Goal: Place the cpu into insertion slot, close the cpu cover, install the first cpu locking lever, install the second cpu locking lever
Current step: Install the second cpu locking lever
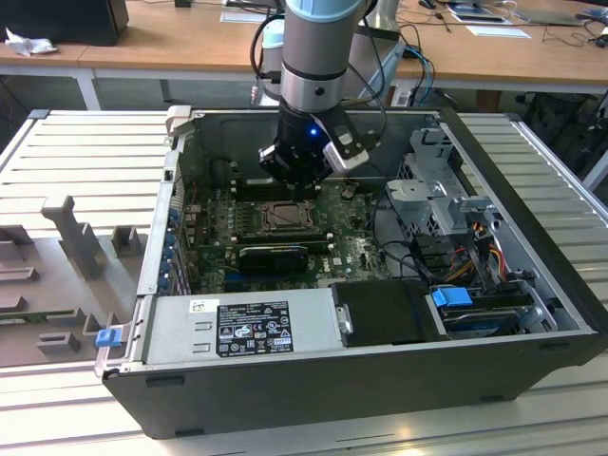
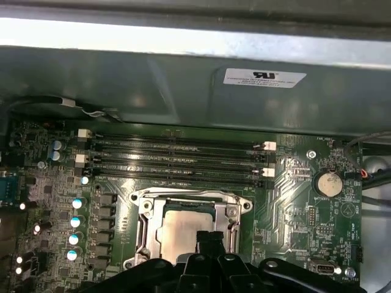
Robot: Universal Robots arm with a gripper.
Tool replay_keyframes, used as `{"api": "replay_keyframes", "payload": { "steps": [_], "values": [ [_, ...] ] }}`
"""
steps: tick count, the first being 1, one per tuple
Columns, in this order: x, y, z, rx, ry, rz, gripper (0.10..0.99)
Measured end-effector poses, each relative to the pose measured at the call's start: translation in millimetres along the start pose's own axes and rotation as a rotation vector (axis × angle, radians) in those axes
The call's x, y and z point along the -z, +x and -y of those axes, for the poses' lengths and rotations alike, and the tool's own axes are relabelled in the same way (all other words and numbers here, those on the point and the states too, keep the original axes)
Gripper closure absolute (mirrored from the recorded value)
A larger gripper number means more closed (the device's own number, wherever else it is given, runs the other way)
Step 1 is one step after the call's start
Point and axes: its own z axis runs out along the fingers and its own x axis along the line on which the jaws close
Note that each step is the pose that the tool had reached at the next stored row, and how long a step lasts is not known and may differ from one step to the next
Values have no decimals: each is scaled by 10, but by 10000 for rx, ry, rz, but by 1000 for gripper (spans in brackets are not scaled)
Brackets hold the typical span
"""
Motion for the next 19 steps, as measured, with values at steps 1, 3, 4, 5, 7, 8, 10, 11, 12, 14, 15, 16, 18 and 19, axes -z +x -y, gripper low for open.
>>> {"api": "replay_keyframes", "payload": {
  "steps": [1,3,4,5,7,8,10,11,12,14,15,16,18,19],
  "values": [
    [3,1,6,-1,5,0,980],
    [10,6,67,-3,9,-1,980],
    [12,7,91,-3,10,-1,980],
    [13,8,103,-3,9,-1,980],
    [14,9,118,-3,10,-1,980],
    [14,9,123,-3,9,-1,980],
    [16,11,143,-3,9,0,980],
    [16,11,151,-3,10,-2,980],
    [17,12,164,-4,10,-1,980],
    [18,13,182,-3,9,-1,980],
    [19,14,189,-4,9,-2,980],
    [20,15,202,-4,9,-1,980],
    [21,16,216,-3,9,-1,980],
    [22,16,224,-3,9,-1,980]
  ]
}}
